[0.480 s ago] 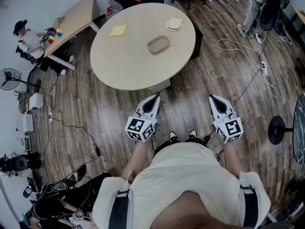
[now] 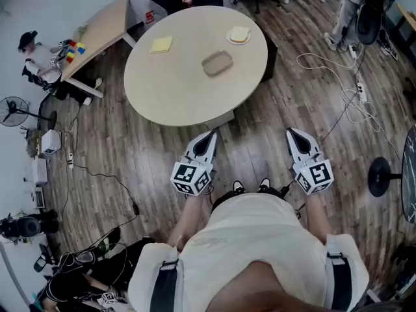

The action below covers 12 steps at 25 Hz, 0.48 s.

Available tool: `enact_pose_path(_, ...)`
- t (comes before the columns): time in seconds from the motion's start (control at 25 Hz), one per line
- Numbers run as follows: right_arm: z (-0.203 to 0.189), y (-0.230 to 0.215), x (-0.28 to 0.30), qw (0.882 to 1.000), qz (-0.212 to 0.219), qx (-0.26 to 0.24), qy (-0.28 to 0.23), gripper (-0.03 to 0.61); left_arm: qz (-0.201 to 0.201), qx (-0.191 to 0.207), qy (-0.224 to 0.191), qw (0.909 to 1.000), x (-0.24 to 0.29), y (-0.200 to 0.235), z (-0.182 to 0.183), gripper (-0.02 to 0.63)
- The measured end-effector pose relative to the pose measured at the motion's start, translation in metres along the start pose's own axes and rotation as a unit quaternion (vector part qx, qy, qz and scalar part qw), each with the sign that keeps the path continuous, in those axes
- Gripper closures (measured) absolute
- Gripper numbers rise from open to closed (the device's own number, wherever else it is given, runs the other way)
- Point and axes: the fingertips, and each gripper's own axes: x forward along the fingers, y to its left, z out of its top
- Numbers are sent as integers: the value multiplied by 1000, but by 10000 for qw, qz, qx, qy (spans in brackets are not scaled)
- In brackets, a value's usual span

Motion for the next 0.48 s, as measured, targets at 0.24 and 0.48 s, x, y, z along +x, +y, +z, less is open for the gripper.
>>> enact_pose_path(0.24,1,3,13,9999,-5,-85,78,471,-19,-92,86,9999,1,14,-7,595)
enact_pose_path(0.48,1,3,20,9996,-250,-126,67,471,-177,-32,26,9998,0,24,-4,595)
